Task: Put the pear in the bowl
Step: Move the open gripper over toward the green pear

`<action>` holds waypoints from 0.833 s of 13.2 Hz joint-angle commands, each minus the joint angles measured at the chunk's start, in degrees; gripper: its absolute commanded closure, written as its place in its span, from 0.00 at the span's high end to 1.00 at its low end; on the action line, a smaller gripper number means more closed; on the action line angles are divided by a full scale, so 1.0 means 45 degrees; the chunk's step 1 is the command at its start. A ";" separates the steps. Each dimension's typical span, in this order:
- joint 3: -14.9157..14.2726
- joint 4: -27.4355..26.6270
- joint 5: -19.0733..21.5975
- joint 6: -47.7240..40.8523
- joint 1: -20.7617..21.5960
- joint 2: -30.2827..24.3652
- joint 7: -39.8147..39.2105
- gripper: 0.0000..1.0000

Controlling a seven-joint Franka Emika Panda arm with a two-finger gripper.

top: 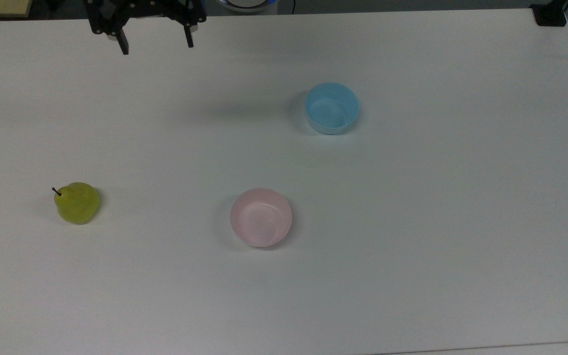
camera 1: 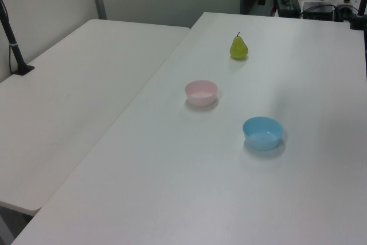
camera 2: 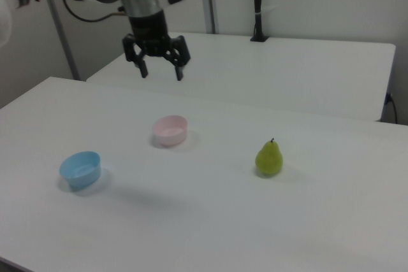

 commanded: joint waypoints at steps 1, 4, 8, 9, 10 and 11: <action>-0.0017 0.1205 -0.0110 0.0227 -0.0759 0.1381 -0.2059 1.00; -0.0056 0.1521 -0.0111 0.1215 -0.1481 0.2417 -0.2770 1.00; -0.0446 0.1463 -0.0111 0.4223 -0.1834 0.4154 -0.2263 1.00; -0.0544 0.1443 -0.0111 0.4888 -0.1834 0.4487 -0.2223 1.00; -0.0719 0.1424 -0.0111 0.5243 -0.1834 0.4781 -0.2242 1.00; -0.0740 0.1404 -0.0111 0.5595 -0.1834 0.5054 -0.2223 1.00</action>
